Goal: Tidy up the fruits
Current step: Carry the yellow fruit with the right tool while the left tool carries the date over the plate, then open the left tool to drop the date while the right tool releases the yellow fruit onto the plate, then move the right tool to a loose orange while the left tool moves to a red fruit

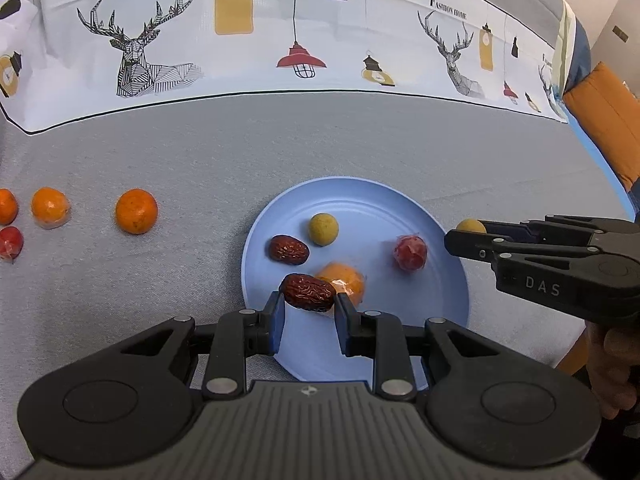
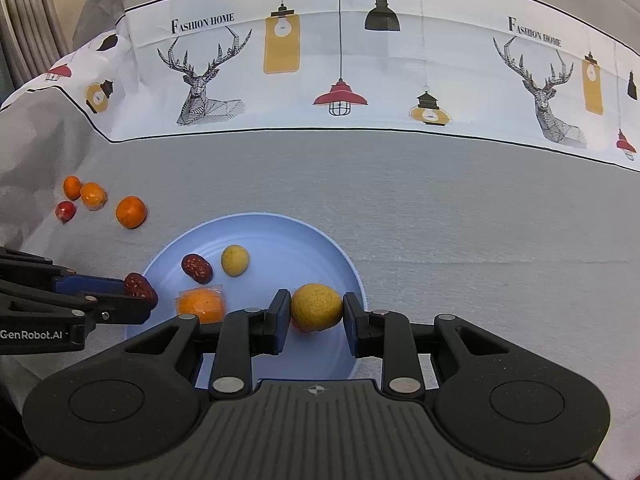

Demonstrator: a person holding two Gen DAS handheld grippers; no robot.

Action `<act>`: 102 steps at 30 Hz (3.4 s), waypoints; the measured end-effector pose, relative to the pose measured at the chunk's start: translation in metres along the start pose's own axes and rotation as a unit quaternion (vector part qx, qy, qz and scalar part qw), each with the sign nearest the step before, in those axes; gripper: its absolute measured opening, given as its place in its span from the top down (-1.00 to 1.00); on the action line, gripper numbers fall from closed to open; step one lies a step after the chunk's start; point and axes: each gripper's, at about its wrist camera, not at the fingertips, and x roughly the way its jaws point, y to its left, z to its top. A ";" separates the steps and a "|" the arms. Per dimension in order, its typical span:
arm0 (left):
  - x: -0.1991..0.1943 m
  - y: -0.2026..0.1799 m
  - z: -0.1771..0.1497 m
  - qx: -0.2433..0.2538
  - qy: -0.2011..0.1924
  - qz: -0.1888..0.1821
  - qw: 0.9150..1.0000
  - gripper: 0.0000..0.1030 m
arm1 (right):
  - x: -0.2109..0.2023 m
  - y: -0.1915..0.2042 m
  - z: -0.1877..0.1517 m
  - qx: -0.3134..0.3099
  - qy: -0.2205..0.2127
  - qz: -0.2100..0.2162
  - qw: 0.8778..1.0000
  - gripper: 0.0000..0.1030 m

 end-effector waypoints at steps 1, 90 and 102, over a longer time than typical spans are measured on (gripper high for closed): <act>0.000 0.000 0.000 0.000 0.000 0.000 1.000 0.43 | 0.000 0.001 0.000 -0.002 -0.001 0.000 1.000 0.42; -0.069 0.210 0.051 -0.314 -0.097 0.116 0.937 0.89 | -0.005 0.043 0.025 0.016 -0.103 0.031 0.994 0.57; -0.039 0.224 0.055 -0.304 -0.035 0.185 0.934 0.71 | 0.048 0.146 0.048 -0.064 -0.077 0.106 0.989 0.44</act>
